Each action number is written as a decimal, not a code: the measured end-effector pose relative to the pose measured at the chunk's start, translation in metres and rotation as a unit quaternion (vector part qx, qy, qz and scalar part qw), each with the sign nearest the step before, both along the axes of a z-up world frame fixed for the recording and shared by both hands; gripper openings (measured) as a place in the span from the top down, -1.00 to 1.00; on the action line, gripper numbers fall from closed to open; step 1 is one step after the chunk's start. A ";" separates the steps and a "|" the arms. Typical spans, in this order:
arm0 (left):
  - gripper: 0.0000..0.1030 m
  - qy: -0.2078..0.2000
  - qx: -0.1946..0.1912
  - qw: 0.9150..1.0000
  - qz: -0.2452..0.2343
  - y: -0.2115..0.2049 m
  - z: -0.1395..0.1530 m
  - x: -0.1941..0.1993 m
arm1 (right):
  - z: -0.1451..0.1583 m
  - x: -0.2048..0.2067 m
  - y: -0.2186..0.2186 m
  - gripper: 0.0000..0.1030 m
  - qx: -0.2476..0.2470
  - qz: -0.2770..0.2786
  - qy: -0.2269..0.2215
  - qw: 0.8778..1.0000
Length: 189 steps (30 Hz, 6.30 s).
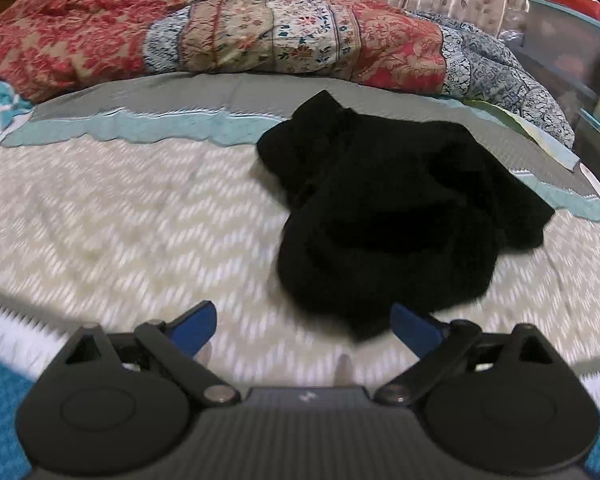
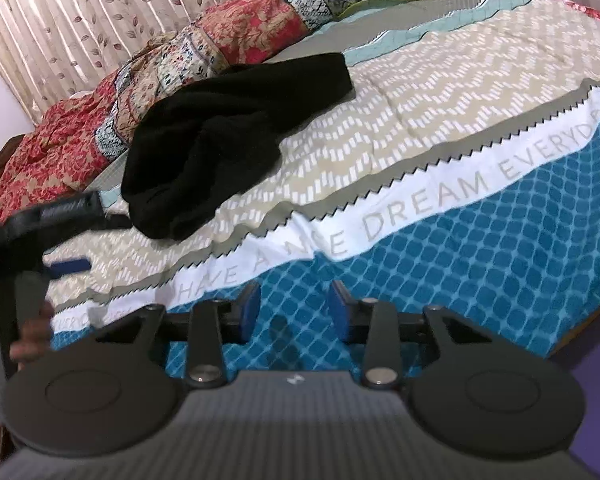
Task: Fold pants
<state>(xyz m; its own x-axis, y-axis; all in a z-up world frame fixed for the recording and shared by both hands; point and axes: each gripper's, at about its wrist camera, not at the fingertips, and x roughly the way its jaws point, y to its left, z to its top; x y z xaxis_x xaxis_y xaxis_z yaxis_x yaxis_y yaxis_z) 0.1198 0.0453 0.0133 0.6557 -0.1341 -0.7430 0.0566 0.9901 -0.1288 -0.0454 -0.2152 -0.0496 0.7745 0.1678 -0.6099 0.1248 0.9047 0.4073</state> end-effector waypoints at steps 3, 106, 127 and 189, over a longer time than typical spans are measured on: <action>-0.44 0.006 -0.014 1.000 -0.006 -0.011 -0.015 0.027 | 0.001 0.011 -0.009 0.18 -0.011 -0.001 -0.008 1.000; -0.51 -0.014 -0.256 0.966 -0.038 0.167 -0.086 -0.148 | 0.040 0.145 0.327 -0.39 -0.335 0.501 0.003 0.798; 0.69 -0.111 -0.129 0.985 0.024 0.196 -0.032 -0.102 | 0.089 0.266 0.291 0.91 0.117 0.318 -0.098 0.936; -0.52 0.020 -0.171 0.965 0.197 0.247 -0.018 -0.079 | 0.072 0.119 -0.212 0.39 0.017 -0.134 -0.056 0.989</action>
